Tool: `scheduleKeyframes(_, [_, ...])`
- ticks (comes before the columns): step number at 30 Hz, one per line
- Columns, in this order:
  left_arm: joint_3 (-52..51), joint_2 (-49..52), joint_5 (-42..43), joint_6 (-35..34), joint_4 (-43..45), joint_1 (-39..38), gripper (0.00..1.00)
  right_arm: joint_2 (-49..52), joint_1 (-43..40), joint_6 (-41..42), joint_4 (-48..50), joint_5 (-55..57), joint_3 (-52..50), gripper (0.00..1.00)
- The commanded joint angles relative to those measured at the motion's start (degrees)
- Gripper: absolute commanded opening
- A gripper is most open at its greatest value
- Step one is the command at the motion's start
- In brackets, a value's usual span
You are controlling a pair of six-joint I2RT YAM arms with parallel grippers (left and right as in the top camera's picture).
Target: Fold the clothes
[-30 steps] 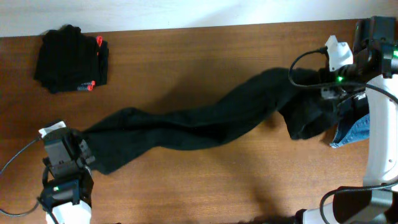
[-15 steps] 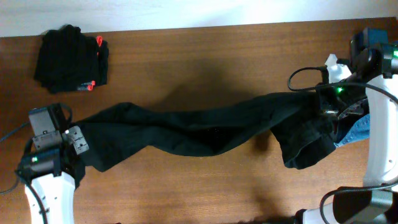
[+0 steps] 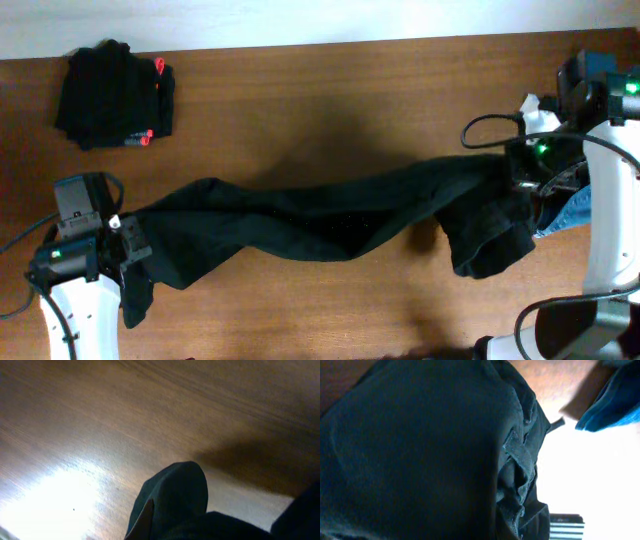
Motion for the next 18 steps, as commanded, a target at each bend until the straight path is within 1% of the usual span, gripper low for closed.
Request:
scheduleKeyframes(1, [1.6, -1.2, 0.7, -1.1, -1.2, 0.4, 0.0, -1.9, -0.6, 2.4, -0.4, -1.0, -2.6, 0.04])
scheduleKeyframes(5, [4.9, -2.0, -1.1, -1.2, -4.9, 0.4, 0.0, -3.1, -0.6, 3.6, -0.4, -1.2, -5.6, 0.04])
scheduleKeyframes(11, [12.8, -3.6, 0.1, -1.2, -9.3, 0.3, 0.0, -7.6, -0.6, 4.1, -0.4, -1.6, -5.9, 0.04])
scheduleKeyframes(14, [13.6, -4.3, 2.4, -1.2, -10.2, 0.3, 0.0, -10.4, -0.6, 4.4, -0.3, -1.6, -5.8, 0.04])
scheduleKeyframes(18, [13.4, -3.9, 2.3, -1.2, -11.2, 0.4, 0.0, -10.9, -0.6, 5.1, -0.3, -1.2, -5.9, 0.04])
